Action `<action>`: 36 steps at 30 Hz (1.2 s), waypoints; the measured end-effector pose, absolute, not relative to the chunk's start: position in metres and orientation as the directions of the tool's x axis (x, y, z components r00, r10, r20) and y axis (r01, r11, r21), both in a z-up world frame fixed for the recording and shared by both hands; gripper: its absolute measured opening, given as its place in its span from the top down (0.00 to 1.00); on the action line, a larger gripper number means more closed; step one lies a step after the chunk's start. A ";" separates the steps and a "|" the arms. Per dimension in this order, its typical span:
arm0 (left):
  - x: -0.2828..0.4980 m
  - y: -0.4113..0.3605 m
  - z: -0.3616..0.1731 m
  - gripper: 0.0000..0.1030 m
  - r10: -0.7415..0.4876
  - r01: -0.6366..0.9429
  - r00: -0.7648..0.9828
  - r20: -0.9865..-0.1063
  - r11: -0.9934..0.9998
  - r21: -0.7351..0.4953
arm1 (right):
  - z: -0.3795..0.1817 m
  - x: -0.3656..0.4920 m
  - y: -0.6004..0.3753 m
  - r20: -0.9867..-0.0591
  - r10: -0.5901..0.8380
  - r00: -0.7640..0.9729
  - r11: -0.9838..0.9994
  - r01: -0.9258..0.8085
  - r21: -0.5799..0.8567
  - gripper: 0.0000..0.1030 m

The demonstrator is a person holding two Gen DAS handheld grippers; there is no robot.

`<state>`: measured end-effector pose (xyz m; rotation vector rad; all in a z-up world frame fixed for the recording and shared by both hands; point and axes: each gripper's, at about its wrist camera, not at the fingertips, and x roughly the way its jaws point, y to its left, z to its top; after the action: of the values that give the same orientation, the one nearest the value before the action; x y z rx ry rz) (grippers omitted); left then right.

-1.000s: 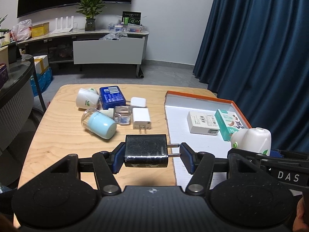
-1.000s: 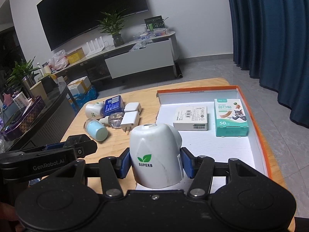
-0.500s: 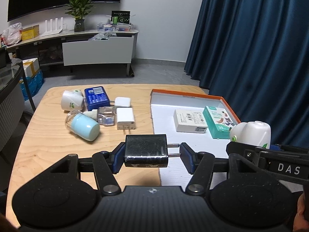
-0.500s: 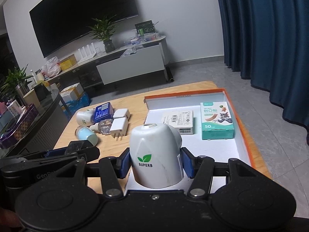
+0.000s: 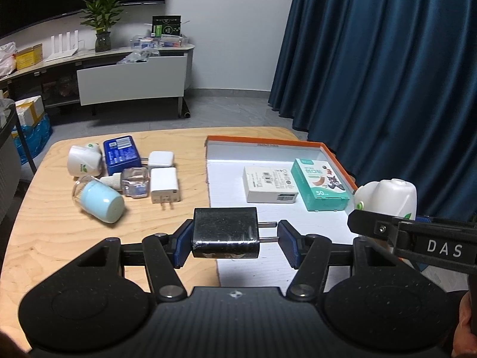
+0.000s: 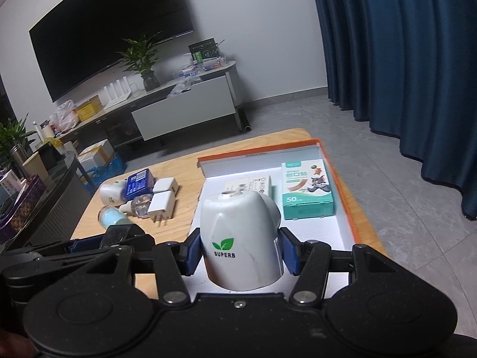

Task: Organize rigid objects
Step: 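Carry the black charger and white diffuser over the tray, then lower both items into the tray and open both tools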

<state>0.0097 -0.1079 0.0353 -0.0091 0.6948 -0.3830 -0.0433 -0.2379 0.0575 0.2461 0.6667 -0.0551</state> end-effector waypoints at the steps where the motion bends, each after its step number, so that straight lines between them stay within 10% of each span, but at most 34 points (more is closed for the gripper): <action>1: 0.010 -0.109 0.035 0.41 -0.349 0.344 0.700 -0.623 0.929 -0.135 | 0.057 -0.043 -0.239 -0.619 0.024 0.785 0.969 0.133 0.207 0.36; 36: 0.028 -0.154 0.011 0.41 -0.381 0.414 0.634 -0.673 0.902 -0.121 | 0.032 -0.019 -0.276 -0.667 -0.028 0.745 0.958 0.211 0.196 0.36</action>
<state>0.0280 -0.1535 0.0106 0.0463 0.7579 -0.4544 -0.0185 -0.2763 0.0322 0.2676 0.7208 -0.1327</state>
